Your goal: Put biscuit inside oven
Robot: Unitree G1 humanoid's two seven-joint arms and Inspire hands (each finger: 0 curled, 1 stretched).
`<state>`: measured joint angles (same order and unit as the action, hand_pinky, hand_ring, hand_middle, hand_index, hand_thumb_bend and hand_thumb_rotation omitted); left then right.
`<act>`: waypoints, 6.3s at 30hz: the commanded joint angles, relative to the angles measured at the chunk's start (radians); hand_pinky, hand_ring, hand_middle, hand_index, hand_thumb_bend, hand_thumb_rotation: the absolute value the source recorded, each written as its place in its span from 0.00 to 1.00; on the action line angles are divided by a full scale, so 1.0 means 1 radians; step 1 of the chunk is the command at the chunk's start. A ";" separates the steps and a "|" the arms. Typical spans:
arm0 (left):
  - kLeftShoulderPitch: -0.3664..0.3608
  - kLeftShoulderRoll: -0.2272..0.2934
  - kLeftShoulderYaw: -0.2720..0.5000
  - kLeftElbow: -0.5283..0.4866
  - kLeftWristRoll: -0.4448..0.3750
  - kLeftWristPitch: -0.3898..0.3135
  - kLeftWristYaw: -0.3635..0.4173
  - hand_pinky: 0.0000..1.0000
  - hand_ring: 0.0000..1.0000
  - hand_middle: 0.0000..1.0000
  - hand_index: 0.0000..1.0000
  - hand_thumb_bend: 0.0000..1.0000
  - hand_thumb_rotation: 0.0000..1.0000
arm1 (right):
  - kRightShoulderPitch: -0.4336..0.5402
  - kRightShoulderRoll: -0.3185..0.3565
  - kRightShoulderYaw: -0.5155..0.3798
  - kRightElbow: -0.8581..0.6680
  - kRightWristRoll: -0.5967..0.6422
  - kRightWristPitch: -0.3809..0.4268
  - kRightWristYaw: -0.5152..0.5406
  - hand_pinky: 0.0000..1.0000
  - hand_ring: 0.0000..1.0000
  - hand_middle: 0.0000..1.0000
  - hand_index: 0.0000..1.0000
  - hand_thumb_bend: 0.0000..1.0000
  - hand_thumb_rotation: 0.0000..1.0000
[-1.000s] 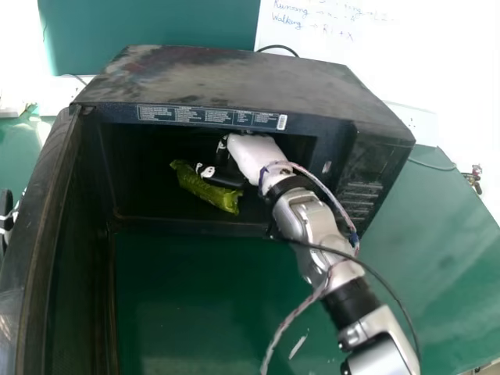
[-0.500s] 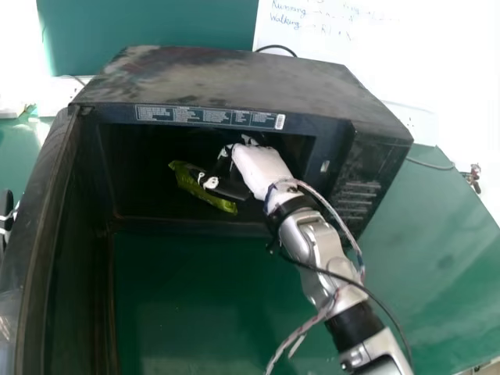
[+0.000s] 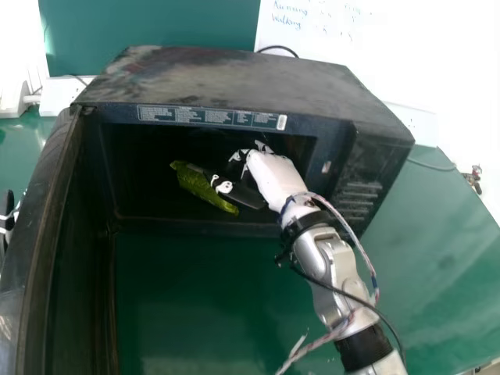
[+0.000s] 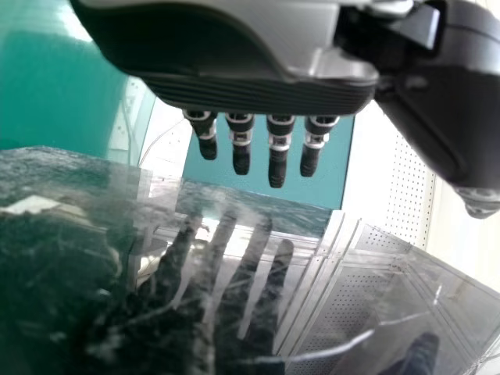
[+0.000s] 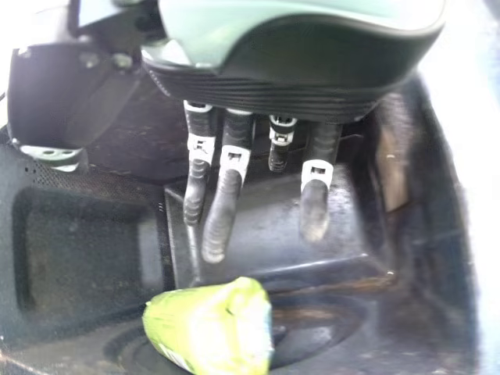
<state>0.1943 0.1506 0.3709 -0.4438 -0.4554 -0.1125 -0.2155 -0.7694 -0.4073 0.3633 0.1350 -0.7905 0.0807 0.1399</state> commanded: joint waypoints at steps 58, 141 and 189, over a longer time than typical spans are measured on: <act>-0.057 0.050 0.058 0.136 -0.029 -0.033 -0.062 1.00 1.00 0.96 1.00 1.00 0.97 | 0.590 -0.070 -0.335 -0.529 0.103 -0.072 -0.014 0.43 0.53 0.60 0.64 0.83 0.23; -0.157 -0.100 0.062 0.399 0.043 -0.568 -0.147 0.98 0.99 0.99 1.00 0.92 1.00 | 0.585 0.103 -0.794 -0.073 1.009 -0.179 -0.096 0.83 0.76 0.74 0.67 0.67 0.46; -0.133 -0.126 -0.151 0.862 0.244 -1.319 -0.107 0.91 1.00 1.00 1.00 0.86 0.81 | 0.575 0.083 -0.807 -0.007 1.034 -0.211 -0.071 0.85 0.78 0.75 0.68 0.62 0.52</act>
<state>0.0685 0.0165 0.2277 0.4049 -0.2349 -1.4159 -0.3319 -0.1855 -0.3177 -0.4359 0.1237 0.2315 -0.1265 0.0653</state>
